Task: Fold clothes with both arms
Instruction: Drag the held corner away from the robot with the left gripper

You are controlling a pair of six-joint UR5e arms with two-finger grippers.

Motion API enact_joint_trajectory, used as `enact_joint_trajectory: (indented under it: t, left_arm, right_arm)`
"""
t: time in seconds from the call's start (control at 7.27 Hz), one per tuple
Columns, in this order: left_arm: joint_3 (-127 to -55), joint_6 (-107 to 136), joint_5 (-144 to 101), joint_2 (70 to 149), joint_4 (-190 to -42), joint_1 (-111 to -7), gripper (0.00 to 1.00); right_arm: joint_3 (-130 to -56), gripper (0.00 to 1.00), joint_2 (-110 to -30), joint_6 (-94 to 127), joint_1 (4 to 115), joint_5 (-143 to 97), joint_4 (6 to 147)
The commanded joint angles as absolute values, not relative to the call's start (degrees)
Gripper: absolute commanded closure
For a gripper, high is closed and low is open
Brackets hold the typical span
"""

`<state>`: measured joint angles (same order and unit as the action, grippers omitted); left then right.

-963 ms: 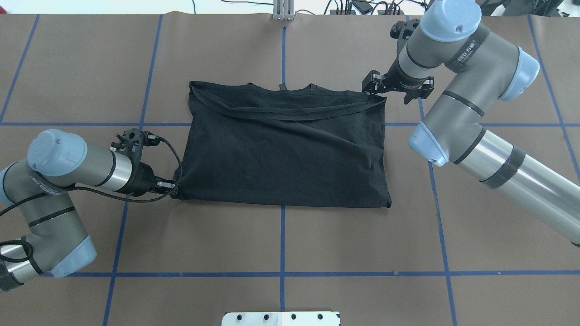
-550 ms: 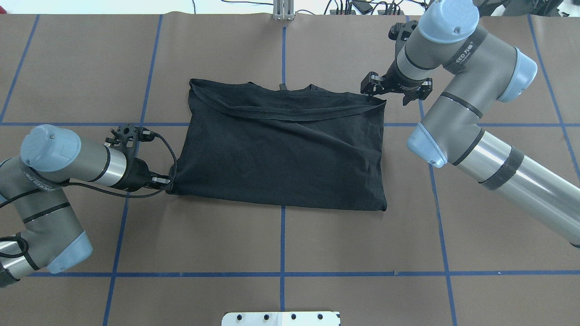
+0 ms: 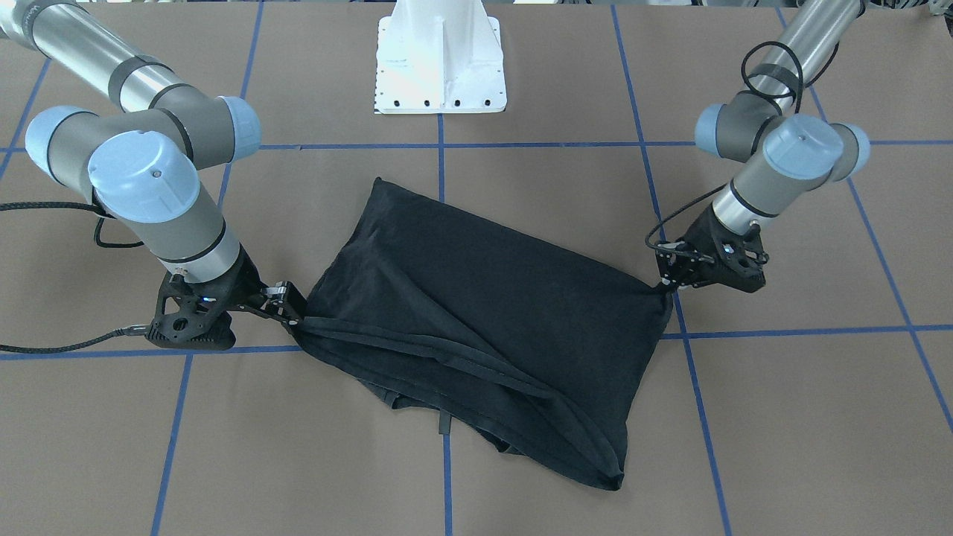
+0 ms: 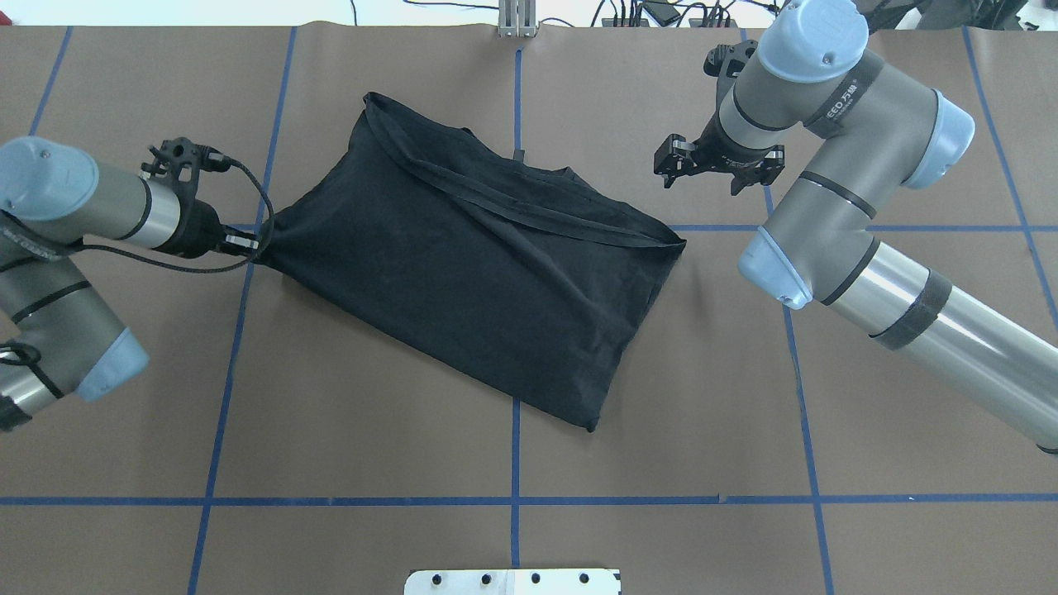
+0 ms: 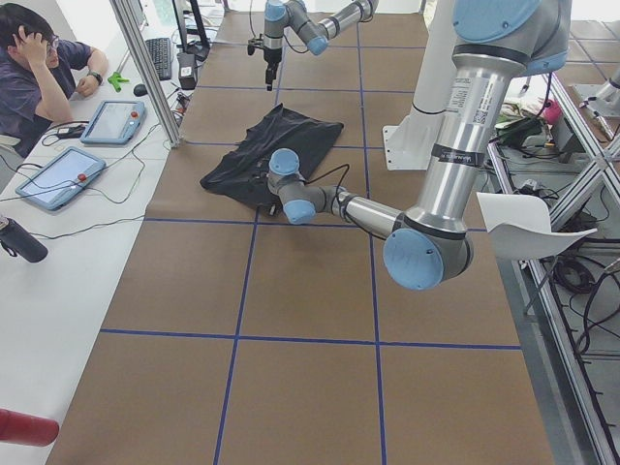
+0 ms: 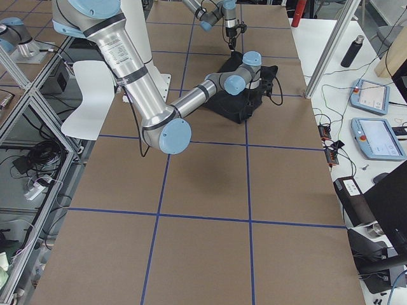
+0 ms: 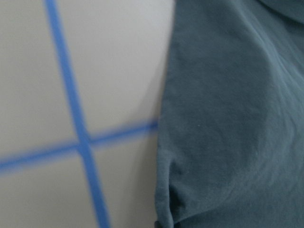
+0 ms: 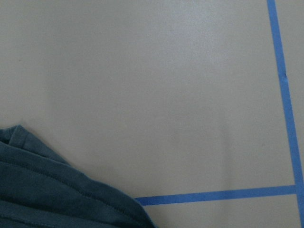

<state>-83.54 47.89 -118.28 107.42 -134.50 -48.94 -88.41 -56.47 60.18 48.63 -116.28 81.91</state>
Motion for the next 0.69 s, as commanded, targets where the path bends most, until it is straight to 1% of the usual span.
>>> enact_joint_trajectory:
  t: [0.0, 0.28, 0.55]
  left_arm:
    - [-68.64, 43.61, -118.13, 119.02, -134.47, -54.12, 1.0]
    - [-53.42, 39.23, -115.16, 130.55, -134.74, -56.24, 1.0]
    - [-40.93, 35.52, -111.81, 139.61, -134.74, -57.74, 1.0]
  right_arm:
    - [-88.42, 0.0, -56.16, 60.29, 48.34, -116.28, 81.91]
    - [-88.42, 0.0, -55.99, 60.29, 48.25, -116.28, 81.91]
    - [-88.42, 0.0, -55.9, 60.29, 48.16, -116.28, 81.91]
